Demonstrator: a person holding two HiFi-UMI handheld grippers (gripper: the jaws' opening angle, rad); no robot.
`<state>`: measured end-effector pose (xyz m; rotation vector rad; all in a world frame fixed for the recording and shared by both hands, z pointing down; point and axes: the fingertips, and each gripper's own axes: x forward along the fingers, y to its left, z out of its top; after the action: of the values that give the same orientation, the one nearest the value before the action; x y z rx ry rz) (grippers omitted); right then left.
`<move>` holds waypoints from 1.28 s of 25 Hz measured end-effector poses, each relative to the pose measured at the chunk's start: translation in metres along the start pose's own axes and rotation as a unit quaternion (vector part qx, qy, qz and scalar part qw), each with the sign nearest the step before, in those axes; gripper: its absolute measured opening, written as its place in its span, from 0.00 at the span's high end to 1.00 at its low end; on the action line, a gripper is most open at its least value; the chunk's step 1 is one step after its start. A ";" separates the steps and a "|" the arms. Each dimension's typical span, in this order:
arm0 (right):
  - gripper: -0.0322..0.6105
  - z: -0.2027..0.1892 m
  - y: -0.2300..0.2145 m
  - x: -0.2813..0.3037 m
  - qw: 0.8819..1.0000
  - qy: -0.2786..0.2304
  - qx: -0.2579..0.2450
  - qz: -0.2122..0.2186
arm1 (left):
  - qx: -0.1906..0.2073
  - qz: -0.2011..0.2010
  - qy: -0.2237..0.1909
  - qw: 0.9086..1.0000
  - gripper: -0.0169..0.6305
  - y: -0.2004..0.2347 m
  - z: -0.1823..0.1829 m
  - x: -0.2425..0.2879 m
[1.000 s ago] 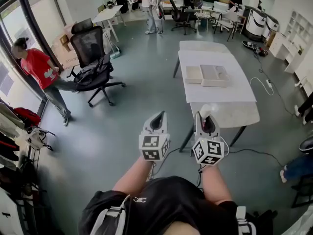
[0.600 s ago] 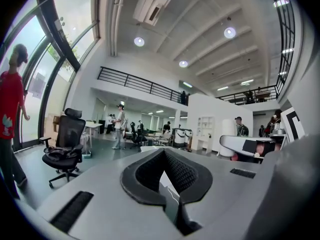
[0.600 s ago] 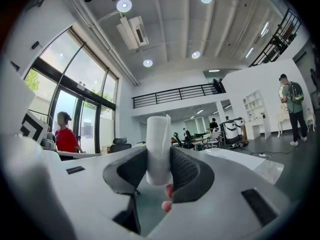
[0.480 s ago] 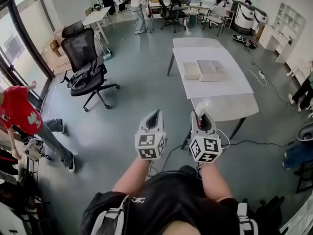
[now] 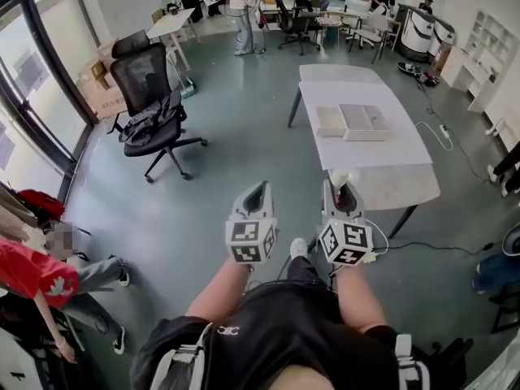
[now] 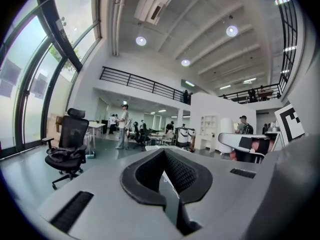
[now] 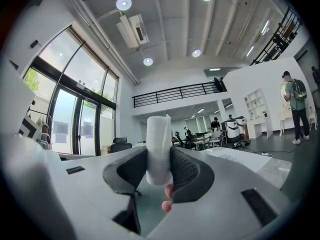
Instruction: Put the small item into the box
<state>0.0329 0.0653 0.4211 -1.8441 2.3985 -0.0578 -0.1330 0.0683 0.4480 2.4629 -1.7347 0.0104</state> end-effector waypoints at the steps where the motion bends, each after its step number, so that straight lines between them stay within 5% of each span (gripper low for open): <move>1: 0.74 -0.001 -0.001 0.008 1.000 -0.002 0.000 0.002 | 0.001 0.004 -0.001 1.000 0.97 0.005 0.001 0.005; 32: 0.74 -0.018 -0.156 0.329 0.999 0.040 -0.002 0.023 | 0.001 0.017 0.029 0.999 0.97 0.050 0.032 0.354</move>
<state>0.0973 -0.2933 0.4324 -1.8201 2.4952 -0.1245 -0.0620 -0.2840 0.4498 2.4085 -1.7544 0.0864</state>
